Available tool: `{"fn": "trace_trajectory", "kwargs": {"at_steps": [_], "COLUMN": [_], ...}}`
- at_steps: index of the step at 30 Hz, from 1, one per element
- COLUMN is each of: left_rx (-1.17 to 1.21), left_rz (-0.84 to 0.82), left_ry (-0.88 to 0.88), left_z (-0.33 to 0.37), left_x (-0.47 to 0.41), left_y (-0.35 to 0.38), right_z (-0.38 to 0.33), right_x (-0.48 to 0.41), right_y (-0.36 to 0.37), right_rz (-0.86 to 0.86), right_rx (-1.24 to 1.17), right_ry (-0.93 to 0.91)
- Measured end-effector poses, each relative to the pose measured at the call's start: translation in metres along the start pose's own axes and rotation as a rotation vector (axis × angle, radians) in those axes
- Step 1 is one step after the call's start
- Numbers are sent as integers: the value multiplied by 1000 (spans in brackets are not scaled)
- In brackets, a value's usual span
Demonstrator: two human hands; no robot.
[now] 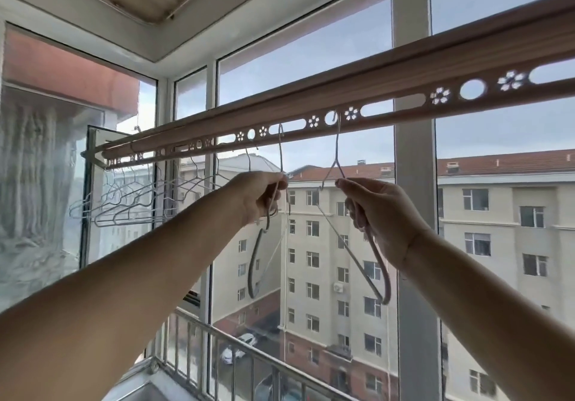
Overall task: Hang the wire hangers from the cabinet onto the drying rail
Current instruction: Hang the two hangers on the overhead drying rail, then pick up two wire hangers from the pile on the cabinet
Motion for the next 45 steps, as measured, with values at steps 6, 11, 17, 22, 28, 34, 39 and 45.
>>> {"fn": "trace_trajectory", "kwargs": {"at_steps": [6, 11, 17, 22, 28, 34, 39, 45], "left_rx": [21, 17, 23, 23, 8, 35, 93, 134], "left_rz": [4, -1, -13, -53, -153, -202, -282, -294], "left_ry": [46, 42, 72, 63, 42, 32, 13, -124], "left_z": [5, 3, 14, 16, 4, -4, -32, -107], "left_x": [-31, -52, -73, -94, -101, -103, -101, -96], "left_y": [-2, -6, -11, -16, -8, -10, -21, -40], "right_z": [13, 27, 44, 47, 52, 50, 58, 91], "right_x": [-23, -32, -35, -35, -36, -30, -17, 20], "right_y": [0, 1, 4, 13, 18, 21, 19, -7], "right_rz": [-20, -15, 48, 59, 87, 126, 161, 304], "right_rx": [45, 99, 34, 24, -1, 41, 6, -31], "right_ry": [-40, -26, 60, 73, 90, 105, 184, 222]}}
Point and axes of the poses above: each hand's wrist, its own x-axis away from the middle knuckle, its own y-axis out of the palm, z = x × y, the point moved 6 cm from there along -x, towards the middle knuckle, and after that the axes turned 10 degrees about -y, right-handed, at the moved point
